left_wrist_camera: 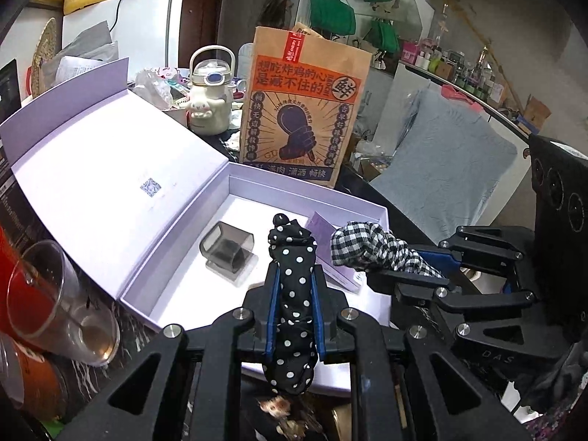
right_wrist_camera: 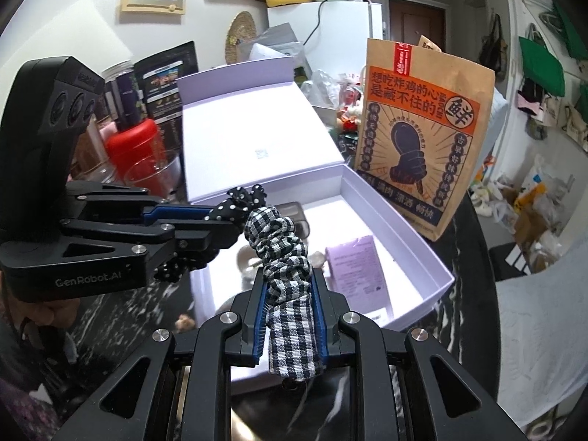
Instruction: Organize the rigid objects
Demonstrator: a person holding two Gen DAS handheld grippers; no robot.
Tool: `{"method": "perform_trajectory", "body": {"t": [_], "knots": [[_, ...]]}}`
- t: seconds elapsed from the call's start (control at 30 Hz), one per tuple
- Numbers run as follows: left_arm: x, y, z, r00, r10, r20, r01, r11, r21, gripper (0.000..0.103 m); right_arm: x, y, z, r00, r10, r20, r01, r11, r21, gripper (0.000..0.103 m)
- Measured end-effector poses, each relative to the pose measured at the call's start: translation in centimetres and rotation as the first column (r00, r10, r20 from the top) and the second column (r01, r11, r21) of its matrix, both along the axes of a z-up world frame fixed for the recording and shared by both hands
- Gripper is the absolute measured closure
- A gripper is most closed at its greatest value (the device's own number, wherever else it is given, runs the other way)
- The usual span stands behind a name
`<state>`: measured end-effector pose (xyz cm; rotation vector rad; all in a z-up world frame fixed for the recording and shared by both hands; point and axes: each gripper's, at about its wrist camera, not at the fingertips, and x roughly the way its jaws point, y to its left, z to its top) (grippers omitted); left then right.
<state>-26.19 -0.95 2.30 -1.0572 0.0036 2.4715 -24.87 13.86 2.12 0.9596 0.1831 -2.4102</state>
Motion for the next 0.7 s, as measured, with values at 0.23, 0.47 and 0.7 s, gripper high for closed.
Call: {"method": "perform_trajectory", "body": {"t": [0.23,0.47,0.7], "knots": [[-2.1,-0.2,0.3,1.000,0.017,-0.014,-0.017,1.000,-0.018,0.087,-2.7,0.2,0.3,1.000,-0.016,-0.012,0.016,1.000,0.010,0.082],[-4.7,-0.2,0.5,0.998,0.063,-0.017,-0.064,0.996,-0.066,0.087,-5.1,-0.2,0.7,0.999,-0.022,-0.034,0.024,0.999,0.033,0.082],[-6.6,-0.2,-0.1,0.992,0.124,-0.010,-0.124,0.985,-0.120,0.087,-7.2,-0.6,0.8,0.999,-0.032,-0.027,0.034,0.998,0.051,0.081]]}}
